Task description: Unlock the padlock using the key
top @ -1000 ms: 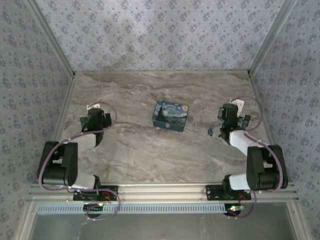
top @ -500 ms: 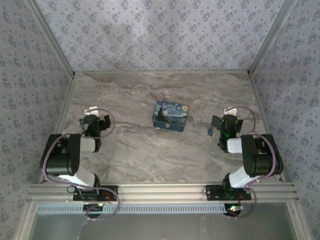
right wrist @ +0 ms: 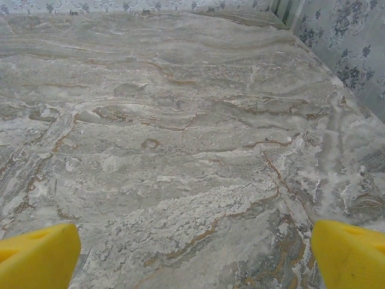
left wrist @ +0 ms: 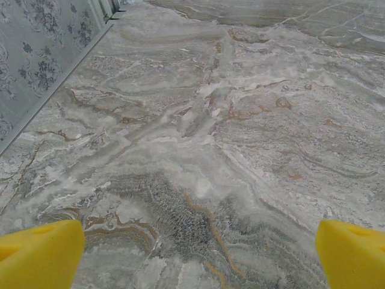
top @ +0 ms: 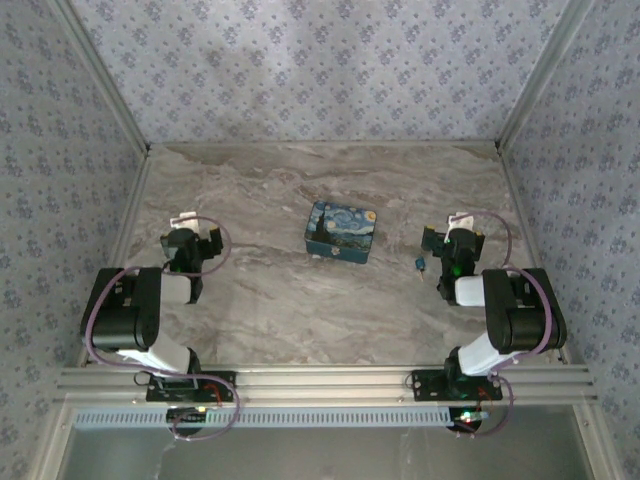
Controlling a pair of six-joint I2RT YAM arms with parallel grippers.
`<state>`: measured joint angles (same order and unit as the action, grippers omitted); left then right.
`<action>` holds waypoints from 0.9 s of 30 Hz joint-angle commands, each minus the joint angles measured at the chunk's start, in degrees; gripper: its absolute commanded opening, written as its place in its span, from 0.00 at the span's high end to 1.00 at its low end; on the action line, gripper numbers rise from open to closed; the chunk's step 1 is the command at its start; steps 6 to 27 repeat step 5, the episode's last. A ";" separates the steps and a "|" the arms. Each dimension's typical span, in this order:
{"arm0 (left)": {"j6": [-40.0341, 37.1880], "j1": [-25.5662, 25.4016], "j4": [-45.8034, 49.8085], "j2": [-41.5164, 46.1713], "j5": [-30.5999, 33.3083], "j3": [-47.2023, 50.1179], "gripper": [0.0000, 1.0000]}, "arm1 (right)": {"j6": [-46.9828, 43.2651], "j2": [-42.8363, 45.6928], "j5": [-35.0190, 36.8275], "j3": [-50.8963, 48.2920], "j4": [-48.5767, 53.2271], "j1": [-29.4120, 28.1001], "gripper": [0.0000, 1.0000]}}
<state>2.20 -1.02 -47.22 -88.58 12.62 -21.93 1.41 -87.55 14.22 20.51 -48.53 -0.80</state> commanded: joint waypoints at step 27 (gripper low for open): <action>0.41 0.07 -1.56 0.68 -0.67 -0.74 0.02 | -0.85 0.18 -0.33 0.30 -1.65 0.40 0.00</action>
